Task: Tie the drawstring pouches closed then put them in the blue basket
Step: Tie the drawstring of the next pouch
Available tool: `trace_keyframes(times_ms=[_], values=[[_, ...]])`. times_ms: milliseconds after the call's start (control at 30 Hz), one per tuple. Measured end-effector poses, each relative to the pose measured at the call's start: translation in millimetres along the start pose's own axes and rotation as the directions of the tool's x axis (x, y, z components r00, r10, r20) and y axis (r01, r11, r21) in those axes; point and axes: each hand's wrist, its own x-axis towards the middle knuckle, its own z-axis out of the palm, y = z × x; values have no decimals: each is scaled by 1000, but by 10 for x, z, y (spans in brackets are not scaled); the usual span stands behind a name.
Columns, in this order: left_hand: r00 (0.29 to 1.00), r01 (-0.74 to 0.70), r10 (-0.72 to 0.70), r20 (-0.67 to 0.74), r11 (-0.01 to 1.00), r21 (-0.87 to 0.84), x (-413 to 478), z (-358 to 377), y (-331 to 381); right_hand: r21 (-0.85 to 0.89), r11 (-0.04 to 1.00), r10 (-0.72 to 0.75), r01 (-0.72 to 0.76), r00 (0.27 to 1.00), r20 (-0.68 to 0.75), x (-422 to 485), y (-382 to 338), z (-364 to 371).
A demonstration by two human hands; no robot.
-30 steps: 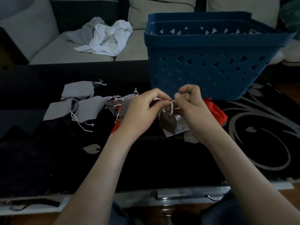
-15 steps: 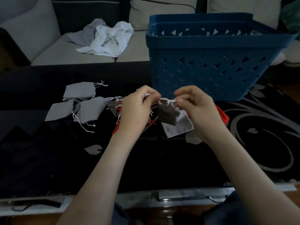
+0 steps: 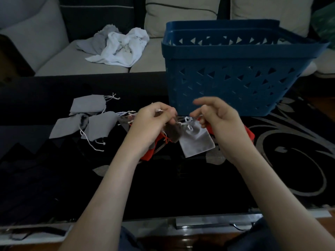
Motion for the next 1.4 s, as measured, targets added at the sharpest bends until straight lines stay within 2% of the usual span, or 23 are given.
trace_keyframes(times_ms=[133,200,400,533,667,733,900,1067,1167,1233,1400], values=[[995,-4,9,98,999,-48,-33,37,23,-121,993,2,14,991,131,-21,34,108],[990,11,8,140,991,-134,-41,33,39,-186,982,5,28,985,175,-17,61,134],[981,2,52,185,959,-283,-63,25,65,-140,990,12,18,978,207,-24,47,142],[973,-28,81,216,971,-238,-47,-20,51,-105,994,47,-19,959,279,-46,31,137],[959,-107,122,255,992,-72,-35,-72,28,-55,998,58,-43,949,311,-54,-11,94],[957,-118,125,263,992,-40,-46,-64,26,-45,998,56,-44,947,317,-57,-18,77],[976,-69,63,207,997,23,-39,-29,-14,-66,998,23,-5,962,271,-64,-6,81],[985,-54,45,168,998,44,-43,29,-31,-98,994,-34,45,993,114,-64,30,115],[988,-63,53,144,996,68,-54,45,-19,-119,990,-55,69,991,119,-74,22,126],[987,-56,46,152,997,62,-60,50,-11,-137,987,-64,81,990,123,-68,7,122],[973,-50,41,228,998,35,-74,33,10,-140,987,-80,83,996,25,-40,45,112]])
